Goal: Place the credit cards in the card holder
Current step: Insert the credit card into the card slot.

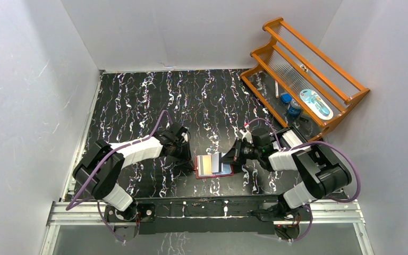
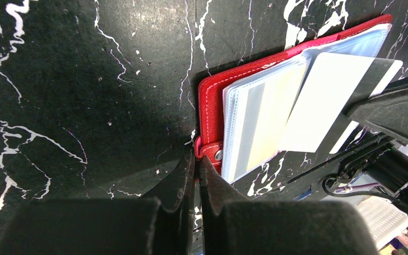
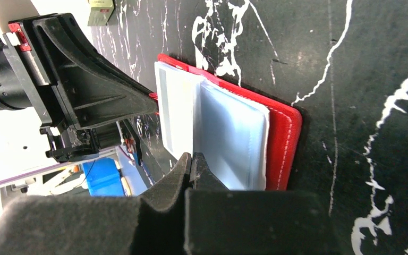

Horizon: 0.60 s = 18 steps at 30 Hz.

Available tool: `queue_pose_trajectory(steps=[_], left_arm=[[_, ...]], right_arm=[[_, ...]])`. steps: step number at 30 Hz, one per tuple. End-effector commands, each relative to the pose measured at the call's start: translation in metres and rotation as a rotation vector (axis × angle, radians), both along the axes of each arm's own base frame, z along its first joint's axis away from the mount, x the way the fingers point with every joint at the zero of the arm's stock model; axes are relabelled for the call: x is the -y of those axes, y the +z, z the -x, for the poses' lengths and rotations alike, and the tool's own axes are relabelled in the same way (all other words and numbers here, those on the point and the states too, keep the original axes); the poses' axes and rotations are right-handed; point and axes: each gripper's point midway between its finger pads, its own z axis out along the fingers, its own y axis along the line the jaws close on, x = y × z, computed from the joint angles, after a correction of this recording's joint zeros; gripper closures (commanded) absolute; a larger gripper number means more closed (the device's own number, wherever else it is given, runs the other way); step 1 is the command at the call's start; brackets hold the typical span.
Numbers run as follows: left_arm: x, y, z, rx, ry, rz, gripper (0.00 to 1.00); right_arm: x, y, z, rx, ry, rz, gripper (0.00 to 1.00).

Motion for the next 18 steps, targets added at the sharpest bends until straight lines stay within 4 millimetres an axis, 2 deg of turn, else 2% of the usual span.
queue_pose_trajectory(steps=[1,6,10,18], left_arm=[[0.001,0.004,0.004,-0.01,-0.002,0.015,0.99],[0.0,0.003,0.005,-0.015,-0.005,0.013,0.99],[0.001,0.004,0.004,-0.008,-0.007,0.016,0.99],[0.0,0.004,0.003,-0.01,-0.018,0.006,0.98]], right_arm=[[-0.01,0.01,-0.001,0.062,0.044,-0.051,1.0],[-0.015,0.004,0.007,0.043,0.102,-0.053,1.0],[-0.012,-0.004,0.007,0.084,0.121,-0.018,1.0],[-0.01,-0.008,0.006,0.102,0.109,0.0,1.0]])
